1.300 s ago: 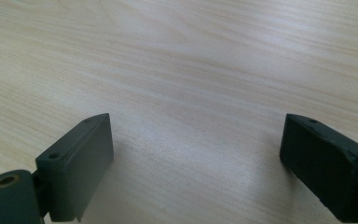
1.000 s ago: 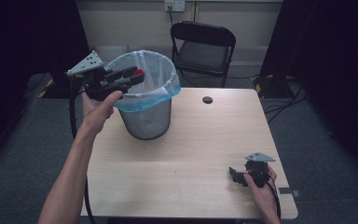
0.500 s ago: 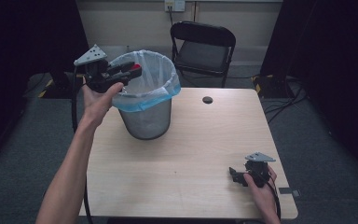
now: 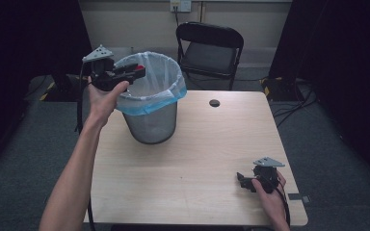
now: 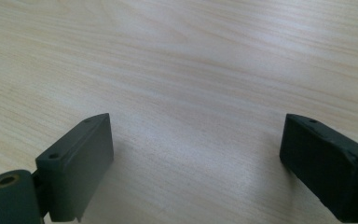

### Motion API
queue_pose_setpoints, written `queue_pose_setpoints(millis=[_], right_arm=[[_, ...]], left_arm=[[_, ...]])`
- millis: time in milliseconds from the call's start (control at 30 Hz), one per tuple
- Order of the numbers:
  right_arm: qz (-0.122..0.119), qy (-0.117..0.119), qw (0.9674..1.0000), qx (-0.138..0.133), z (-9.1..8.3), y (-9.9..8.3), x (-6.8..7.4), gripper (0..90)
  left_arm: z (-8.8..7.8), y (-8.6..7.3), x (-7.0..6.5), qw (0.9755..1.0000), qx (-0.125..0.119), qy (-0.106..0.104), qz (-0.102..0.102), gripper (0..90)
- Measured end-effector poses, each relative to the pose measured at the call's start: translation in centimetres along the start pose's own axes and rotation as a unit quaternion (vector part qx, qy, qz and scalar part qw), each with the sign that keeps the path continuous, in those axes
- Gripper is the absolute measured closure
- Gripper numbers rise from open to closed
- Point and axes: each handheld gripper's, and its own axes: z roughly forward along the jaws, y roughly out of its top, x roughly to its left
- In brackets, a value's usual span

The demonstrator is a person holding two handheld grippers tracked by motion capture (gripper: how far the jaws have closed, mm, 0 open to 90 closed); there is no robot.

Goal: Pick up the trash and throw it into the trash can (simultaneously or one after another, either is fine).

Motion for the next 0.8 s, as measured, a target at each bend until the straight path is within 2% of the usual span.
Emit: queue_pose_setpoints(millis=[67, 167, 200, 300, 333, 367, 633, 800], right_arm=[[0.0, 0.0, 1.0, 0.0, 0.0, 0.0, 0.0, 8.9], [0.0, 0.0, 1.0, 0.0, 0.0, 0.0, 0.0, 8.9], [0.0, 0.0, 1.0, 0.0, 0.0, 0.0, 0.0, 8.9], [0.0, 0.0, 1.0, 0.0, 0.0, 0.0, 0.0, 8.9], [0.0, 0.0, 1.0, 0.0, 0.0, 0.0, 0.0, 8.9], [0.0, 0.0, 1.0, 0.0, 0.0, 0.0, 0.0, 8.9], [0.0, 0.0, 1.0, 0.0, 0.0, 0.0, 0.01, 8.9], [0.0, 0.0, 1.0, 0.0, 0.0, 0.0, 0.0, 8.9]], left_arm=[[0.07, -0.14, 0.18, 1.0, 0.005, 0.005, -0.002, 57.3], [0.04, -0.29, 0.28, 0.9999, 0.003, 0.013, -0.004, 47.6], [0.02, -0.32, 0.3, 0.9999, 0.002, 0.013, -0.004, 47.6], [-0.08, -0.35, 0.33, 0.9999, -0.001, 0.012, -0.004, 35.6], [-0.1, -0.37, 0.37, 0.9999, -0.004, 0.01, -0.007, 35.6], [-0.15, -0.35, 0.46, 0.9999, -0.006, 0.012, -0.01, 30.3], [-0.23, -0.39, 0.42, 0.9998, -0.009, 0.001, -0.018, 18.6], [-0.34, -0.46, 0.32, 0.9998, -0.011, 0.001, -0.019, 15.5]])
